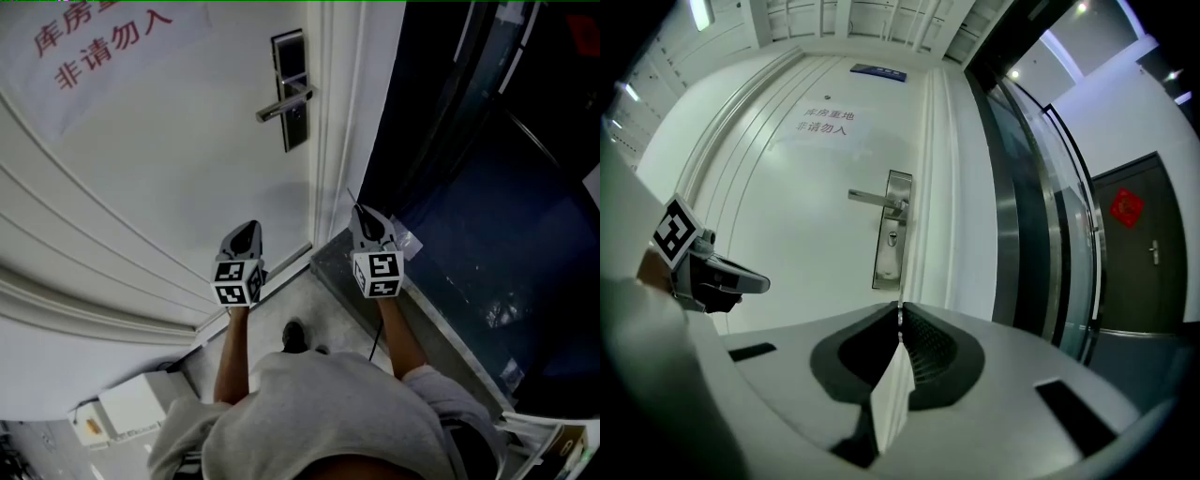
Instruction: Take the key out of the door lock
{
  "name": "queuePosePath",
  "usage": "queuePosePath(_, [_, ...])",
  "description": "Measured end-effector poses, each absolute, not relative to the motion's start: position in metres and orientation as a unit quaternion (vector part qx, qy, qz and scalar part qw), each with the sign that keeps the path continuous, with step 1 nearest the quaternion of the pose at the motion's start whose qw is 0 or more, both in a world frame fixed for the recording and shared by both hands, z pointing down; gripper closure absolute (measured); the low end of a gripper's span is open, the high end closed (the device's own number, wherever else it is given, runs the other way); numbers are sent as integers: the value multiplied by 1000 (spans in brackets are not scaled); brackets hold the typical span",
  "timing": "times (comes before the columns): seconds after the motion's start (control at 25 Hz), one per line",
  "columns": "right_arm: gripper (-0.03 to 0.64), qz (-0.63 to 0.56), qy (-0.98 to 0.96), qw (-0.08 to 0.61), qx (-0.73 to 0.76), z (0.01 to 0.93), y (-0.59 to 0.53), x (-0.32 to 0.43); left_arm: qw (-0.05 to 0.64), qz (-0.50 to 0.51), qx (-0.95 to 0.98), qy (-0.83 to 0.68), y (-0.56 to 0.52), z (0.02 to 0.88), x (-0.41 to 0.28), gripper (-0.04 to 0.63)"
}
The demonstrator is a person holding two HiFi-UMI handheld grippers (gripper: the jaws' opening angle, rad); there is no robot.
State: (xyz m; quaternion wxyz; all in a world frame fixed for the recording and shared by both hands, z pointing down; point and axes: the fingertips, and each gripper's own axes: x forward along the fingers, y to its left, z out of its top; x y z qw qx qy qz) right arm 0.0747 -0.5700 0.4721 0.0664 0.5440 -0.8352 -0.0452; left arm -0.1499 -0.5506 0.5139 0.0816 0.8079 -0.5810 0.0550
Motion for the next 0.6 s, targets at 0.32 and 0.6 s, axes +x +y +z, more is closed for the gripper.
queuePosePath(0.32, [588, -53, -834, 65, 545, 466, -556, 73, 77, 53, 806, -584, -535, 508, -154, 577])
queuePosePath(0.6, [588, -56, -833, 64, 546, 464, -550, 73, 72, 53, 811, -579, -530, 506, -151, 577])
